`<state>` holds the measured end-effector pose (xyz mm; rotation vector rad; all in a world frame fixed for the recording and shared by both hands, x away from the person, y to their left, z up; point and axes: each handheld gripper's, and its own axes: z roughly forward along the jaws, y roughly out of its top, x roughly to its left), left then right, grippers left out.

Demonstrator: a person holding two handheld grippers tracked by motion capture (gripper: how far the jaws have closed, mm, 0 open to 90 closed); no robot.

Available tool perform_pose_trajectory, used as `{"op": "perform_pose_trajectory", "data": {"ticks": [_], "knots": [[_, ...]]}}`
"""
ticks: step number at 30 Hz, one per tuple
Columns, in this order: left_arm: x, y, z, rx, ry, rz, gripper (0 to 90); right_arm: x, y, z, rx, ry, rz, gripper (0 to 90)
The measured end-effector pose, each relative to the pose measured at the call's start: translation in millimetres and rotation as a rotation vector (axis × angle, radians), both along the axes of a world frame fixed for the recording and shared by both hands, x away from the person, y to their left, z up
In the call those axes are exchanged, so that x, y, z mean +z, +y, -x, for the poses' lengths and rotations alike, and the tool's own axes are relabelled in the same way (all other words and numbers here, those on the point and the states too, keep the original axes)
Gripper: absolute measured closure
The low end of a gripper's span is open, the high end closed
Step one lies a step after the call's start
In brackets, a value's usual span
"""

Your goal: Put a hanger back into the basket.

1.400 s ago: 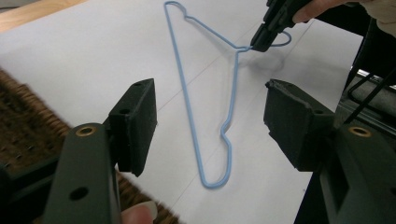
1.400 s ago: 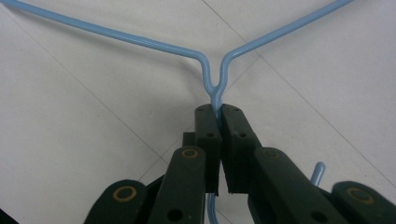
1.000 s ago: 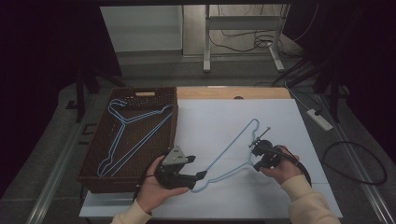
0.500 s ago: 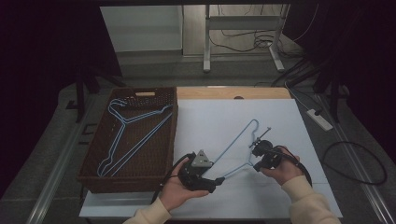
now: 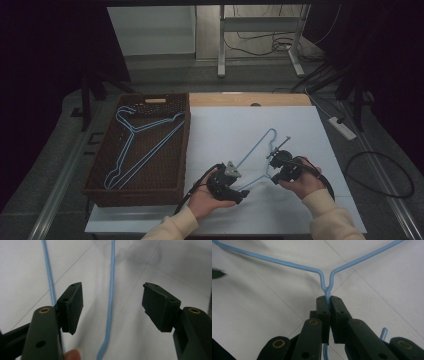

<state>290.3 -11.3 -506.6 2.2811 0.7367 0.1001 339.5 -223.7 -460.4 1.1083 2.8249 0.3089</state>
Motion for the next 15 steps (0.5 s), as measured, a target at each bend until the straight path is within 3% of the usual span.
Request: {"op": "perform_pose_trajectory", "data": {"ticks": [8, 15], "knots": [[-11.0, -12.7, -7.9, -0.010, 0.022, -0.025, 42.7, 5.9, 2.4, 0.9, -0.002, -0.010, -0.008, 86.5], [-11.7, -16.1, -10.0, -0.026, 0.044, -0.038, 72.3, 9.8, 1.9, 1.9, -0.003, -0.016, -0.019, 86.6]]}}
